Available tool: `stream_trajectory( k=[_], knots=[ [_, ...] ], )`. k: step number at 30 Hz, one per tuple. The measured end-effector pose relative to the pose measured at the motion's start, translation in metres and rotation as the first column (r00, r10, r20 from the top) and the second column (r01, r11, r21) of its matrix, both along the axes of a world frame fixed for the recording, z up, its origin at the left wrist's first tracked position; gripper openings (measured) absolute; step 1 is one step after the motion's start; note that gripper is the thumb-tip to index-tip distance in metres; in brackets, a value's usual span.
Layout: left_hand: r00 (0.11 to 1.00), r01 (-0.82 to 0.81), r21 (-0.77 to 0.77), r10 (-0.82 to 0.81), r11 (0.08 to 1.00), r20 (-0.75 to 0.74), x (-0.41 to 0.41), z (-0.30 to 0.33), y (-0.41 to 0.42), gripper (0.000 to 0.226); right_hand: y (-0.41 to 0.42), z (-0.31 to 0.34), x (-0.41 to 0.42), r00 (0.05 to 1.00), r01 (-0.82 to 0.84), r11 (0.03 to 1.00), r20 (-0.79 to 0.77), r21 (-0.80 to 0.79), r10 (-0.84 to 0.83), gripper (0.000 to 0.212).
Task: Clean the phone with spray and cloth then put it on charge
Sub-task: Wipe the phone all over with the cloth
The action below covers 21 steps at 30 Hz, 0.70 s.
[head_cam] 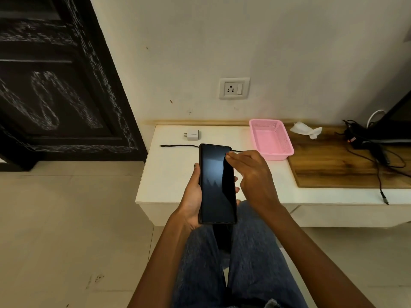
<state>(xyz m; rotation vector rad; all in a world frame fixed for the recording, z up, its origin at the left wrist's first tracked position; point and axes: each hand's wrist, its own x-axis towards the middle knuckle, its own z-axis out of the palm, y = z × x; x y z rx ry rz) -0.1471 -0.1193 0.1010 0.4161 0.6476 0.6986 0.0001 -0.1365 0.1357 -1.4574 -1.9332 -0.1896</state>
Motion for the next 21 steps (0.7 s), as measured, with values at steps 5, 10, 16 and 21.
stream_trajectory(
  k=[5,10,16,21],
  knots=[
    [1.0,0.008,-0.003,-0.008,1.0,0.001,0.0,-0.001,-0.003,0.073,0.01,0.003,-0.002,1.0,0.0,1.0,0.004,0.005,0.0,0.044],
    [0.998,-0.038,-0.024,0.037,0.999,-0.045,-0.005,-0.011,0.002,0.071,-0.015,-0.014,-0.009,0.998,-0.034,0.999,-0.052,-0.039,0.032,0.048],
    [0.982,-0.071,-0.041,0.063,0.997,-0.176,-0.005,-0.018,0.007,0.078,-0.043,-0.031,-0.012,0.999,-0.039,0.998,-0.034,-0.059,0.037,0.041],
    [0.992,-0.054,-0.045,0.048,0.998,-0.121,0.001,-0.013,0.005,0.077,-0.019,-0.018,-0.008,0.999,-0.032,0.995,-0.04,-0.1,0.028,0.053]
  ],
)
